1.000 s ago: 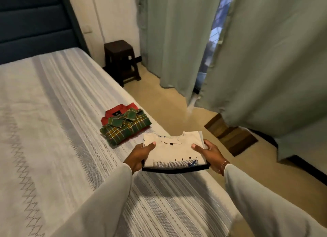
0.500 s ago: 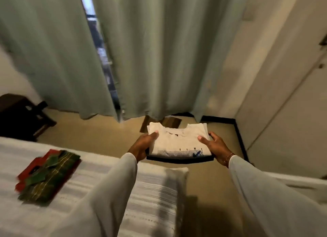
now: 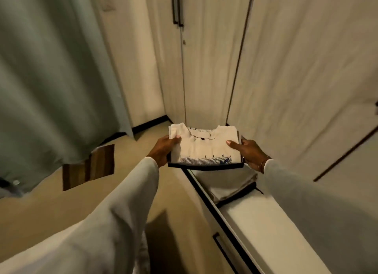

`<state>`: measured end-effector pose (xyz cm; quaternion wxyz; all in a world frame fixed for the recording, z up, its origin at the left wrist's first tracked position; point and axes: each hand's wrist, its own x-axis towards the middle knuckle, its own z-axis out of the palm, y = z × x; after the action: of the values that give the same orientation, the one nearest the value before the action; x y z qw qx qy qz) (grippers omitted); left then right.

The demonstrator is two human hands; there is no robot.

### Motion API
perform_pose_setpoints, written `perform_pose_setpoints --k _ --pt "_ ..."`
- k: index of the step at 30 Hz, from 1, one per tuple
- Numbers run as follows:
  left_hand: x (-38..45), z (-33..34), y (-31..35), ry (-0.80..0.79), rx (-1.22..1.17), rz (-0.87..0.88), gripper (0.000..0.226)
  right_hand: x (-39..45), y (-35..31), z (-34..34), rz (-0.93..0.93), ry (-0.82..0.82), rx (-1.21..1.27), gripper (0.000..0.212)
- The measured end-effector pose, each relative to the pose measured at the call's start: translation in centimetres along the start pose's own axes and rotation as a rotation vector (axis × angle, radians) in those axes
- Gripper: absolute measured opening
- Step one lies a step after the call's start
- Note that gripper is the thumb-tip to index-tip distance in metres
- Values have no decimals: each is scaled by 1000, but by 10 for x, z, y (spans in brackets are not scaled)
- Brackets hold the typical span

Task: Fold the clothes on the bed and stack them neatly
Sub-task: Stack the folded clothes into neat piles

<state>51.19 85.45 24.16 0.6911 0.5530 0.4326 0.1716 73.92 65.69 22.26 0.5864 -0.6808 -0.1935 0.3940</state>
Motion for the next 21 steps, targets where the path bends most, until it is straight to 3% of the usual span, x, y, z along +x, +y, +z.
perform_pose_setpoints --k 5,9,14,21 --pt "14 114 -13 -41 166 -19 15 -55 28 -91 65 128 85 32" --pt "26 180 -37 -221 308 -71 30 -96 69 -142 147 292 166 33" --pt "37 224 -73 -397 489 -125 35 -141 122 -159 224 483 229 32" --pt "52 255 -146 -622 800 -144 40 -186 208 -131 360 711 341 27"
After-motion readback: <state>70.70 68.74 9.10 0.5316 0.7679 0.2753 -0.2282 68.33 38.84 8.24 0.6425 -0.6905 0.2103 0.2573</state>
